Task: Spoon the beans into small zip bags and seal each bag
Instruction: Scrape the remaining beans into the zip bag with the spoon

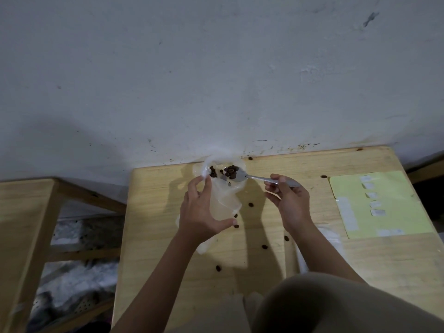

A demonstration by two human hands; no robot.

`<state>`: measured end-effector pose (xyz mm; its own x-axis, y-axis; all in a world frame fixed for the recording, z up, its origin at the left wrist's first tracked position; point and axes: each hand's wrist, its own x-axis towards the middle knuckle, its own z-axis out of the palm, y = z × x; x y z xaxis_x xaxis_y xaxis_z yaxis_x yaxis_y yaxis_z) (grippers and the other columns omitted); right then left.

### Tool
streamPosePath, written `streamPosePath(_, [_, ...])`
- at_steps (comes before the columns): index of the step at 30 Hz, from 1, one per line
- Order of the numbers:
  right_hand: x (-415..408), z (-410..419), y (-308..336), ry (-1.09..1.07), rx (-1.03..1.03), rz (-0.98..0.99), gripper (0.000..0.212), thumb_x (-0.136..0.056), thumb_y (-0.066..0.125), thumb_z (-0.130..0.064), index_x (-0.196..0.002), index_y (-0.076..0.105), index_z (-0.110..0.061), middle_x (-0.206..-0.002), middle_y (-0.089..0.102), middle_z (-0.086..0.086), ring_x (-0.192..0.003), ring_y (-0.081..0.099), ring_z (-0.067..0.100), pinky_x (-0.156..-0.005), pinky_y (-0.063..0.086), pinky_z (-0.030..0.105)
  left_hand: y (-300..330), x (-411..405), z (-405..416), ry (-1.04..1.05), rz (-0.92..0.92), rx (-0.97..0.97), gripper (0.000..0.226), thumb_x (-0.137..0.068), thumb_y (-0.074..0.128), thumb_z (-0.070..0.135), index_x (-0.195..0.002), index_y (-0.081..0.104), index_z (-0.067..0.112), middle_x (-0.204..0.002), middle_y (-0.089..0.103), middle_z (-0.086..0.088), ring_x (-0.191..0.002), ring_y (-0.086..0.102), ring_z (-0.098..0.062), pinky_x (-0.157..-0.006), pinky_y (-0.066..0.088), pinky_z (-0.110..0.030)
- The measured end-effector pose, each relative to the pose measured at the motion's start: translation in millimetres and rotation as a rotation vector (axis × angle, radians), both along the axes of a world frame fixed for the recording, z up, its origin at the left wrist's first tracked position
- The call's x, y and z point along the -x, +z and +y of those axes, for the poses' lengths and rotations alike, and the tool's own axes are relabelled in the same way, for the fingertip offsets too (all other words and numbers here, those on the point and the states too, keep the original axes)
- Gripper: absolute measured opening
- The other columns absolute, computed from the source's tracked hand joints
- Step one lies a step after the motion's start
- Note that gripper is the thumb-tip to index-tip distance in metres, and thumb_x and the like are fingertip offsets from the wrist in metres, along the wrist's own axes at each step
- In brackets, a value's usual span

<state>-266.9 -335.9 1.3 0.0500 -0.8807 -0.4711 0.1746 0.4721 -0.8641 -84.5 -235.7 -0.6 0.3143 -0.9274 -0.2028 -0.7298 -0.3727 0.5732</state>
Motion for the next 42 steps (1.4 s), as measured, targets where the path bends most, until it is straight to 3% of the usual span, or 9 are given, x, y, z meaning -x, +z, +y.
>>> streamPosePath(11, [2, 14, 18, 0.217, 0.345, 0.186, 0.022, -0.096, 0.049, -0.01, -0.088, 0.068, -0.019, -0.085, 0.07, 0.008, -0.076, 0.067, 0.015, -0.071, 0.058, 0.03, -6, -4, -1, 0.016, 0.059, -0.005, 0.129, -0.047, 0.066, 0.076, -0.151, 0.011, 0.023, -0.142, 0.008, 0.013, -0.135, 0.022, -0.02, -0.102, 0.039, -0.037])
streamPosePath(16, [-11, 0, 10, 0.09, 0.344, 0.303, 0.019, -0.097, 0.049, -0.013, -0.092, 0.066, -0.017, -0.085, 0.068, 0.001, -0.076, 0.066, 0.011, -0.072, 0.056, 0.028, -8, -4, 1, 0.027, 0.082, 0.002, 0.13, -0.046, 0.067, 0.076, -0.15, 0.012, 0.023, -0.142, 0.007, 0.013, -0.134, 0.021, -0.019, -0.103, 0.038, -0.036])
streamPosePath(19, [-22, -6, 1, 0.135, 0.377, 0.469, 0.017, -0.097, 0.049, -0.014, -0.096, 0.065, -0.014, -0.081, 0.065, -0.006, -0.077, 0.064, 0.008, -0.066, 0.048, 0.017, -8, -2, 2, 0.029, 0.087, 0.018, 0.129, -0.047, 0.071, 0.072, -0.15, 0.015, 0.021, -0.143, 0.01, 0.009, -0.131, 0.022, -0.014, -0.101, 0.036, -0.032])
streamPosePath(22, [-30, -10, -8, 0.197, 0.39, 0.59, 0.017, -0.096, 0.048, -0.012, -0.093, 0.065, -0.012, -0.082, 0.066, 0.001, -0.071, 0.06, 0.011, -0.061, 0.043, 0.01, -8, -1, 5, -0.01, 0.049, 0.065, 0.128, -0.047, 0.069, 0.073, -0.149, 0.02, 0.016, -0.144, 0.016, 0.0, -0.122, 0.021, -0.006, -0.098, 0.039, -0.031])
streamPosePath(26, [-38, -16, -14, 0.203, 0.297, 0.662, 0.021, -0.094, 0.046, -0.01, -0.092, 0.066, -0.003, -0.083, 0.064, 0.002, -0.066, 0.055, 0.003, -0.056, 0.039, 0.005, -10, 1, 9, -0.067, 0.025, 0.129, 0.125, -0.047, 0.073, 0.07, -0.148, 0.023, 0.014, -0.145, 0.019, 0.0, -0.124, 0.039, -0.021, -0.095, 0.048, -0.039])
streamPosePath(28, [-41, -19, -20, 0.14, 0.16, 0.617, 0.023, -0.094, 0.047, -0.013, -0.093, 0.069, -0.004, -0.087, 0.068, 0.005, -0.075, 0.061, 0.012, -0.067, 0.047, 0.014, -12, 2, 11, -0.095, 0.026, 0.152, 0.124, -0.049, 0.073, 0.069, -0.148, 0.023, 0.013, -0.146, 0.019, -0.001, -0.124, 0.041, -0.024, -0.094, 0.05, -0.042])
streamPosePath(31, [-47, -16, -30, -0.044, -0.135, 0.397, 0.022, -0.093, 0.05, -0.014, -0.085, 0.07, -0.012, -0.085, 0.071, 0.013, -0.082, 0.068, 0.027, -0.08, 0.057, 0.042, -11, 4, 11, -0.102, 0.05, 0.169, 0.123, -0.05, 0.073, 0.068, -0.147, 0.025, 0.011, -0.146, 0.02, -0.001, -0.131, 0.032, -0.02, -0.098, 0.047, -0.04])
streamPosePath(37, [-52, 3, -34, -0.273, -0.436, 0.026, 0.015, -0.091, 0.056, -0.008, -0.086, 0.069, -0.01, -0.087, 0.069, 0.011, -0.082, 0.067, 0.023, -0.079, 0.057, 0.033, -4, 8, 6, -0.049, 0.119, 0.205, 0.121, -0.048, 0.074, 0.069, -0.144, 0.032, 0.008, -0.14, 0.024, -0.003, -0.127, 0.03, -0.009, -0.099, 0.045, -0.032])
streamPosePath(42, [-49, 4, -37, -0.265, -0.431, -0.124, 0.014, -0.093, 0.055, -0.009, -0.092, 0.068, -0.004, -0.086, 0.068, 0.014, -0.076, 0.067, 0.017, -0.073, 0.06, 0.029, -2, 4, 5, -0.013, 0.133, 0.195, 0.123, -0.047, 0.074, 0.069, -0.144, 0.032, 0.008, -0.137, 0.023, 0.0, -0.128, 0.032, -0.012, -0.097, 0.049, -0.036])
